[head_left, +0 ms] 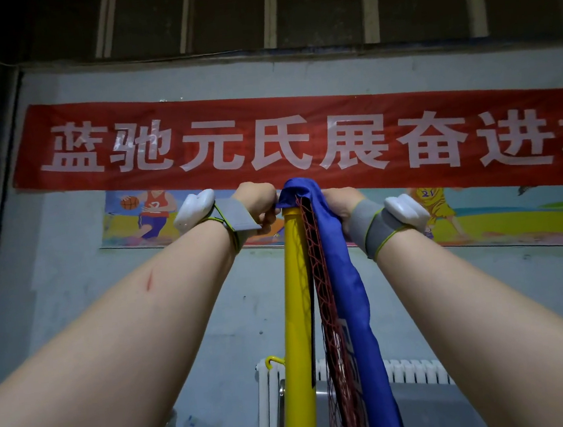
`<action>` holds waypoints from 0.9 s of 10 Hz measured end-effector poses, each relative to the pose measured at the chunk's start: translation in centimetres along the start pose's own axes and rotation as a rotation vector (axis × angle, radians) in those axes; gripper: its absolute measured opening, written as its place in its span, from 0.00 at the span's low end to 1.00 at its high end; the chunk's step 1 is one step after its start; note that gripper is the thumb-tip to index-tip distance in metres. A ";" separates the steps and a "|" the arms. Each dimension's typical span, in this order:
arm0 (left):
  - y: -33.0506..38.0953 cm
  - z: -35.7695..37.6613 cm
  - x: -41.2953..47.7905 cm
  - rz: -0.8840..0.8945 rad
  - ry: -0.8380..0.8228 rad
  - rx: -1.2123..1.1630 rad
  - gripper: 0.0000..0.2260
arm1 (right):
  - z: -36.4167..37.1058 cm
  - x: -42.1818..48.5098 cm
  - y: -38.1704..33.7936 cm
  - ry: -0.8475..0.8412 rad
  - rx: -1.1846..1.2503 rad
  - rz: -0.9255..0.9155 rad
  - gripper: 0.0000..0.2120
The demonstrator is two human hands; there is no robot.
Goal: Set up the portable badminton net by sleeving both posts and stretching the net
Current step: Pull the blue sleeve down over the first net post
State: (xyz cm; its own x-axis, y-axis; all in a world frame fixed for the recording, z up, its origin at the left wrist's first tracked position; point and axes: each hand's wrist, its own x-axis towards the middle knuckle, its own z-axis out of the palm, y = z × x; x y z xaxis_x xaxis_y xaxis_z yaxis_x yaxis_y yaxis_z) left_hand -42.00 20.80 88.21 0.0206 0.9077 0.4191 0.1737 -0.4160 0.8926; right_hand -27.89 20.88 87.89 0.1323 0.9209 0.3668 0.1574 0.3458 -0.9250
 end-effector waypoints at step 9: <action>-6.9 1.1 -4.2 -0.051 -0.094 0.046 0.12 | 1.4 -6.8 1.7 0.249 -0.111 -0.173 0.28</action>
State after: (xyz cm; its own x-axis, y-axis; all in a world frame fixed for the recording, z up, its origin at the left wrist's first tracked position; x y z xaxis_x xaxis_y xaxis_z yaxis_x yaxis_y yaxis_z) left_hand -42.22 19.86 80.12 0.1023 0.9297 0.3539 0.2222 -0.3681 0.9028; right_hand -29.93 15.44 83.67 0.3277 0.7730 0.5433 0.3021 0.4592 -0.8354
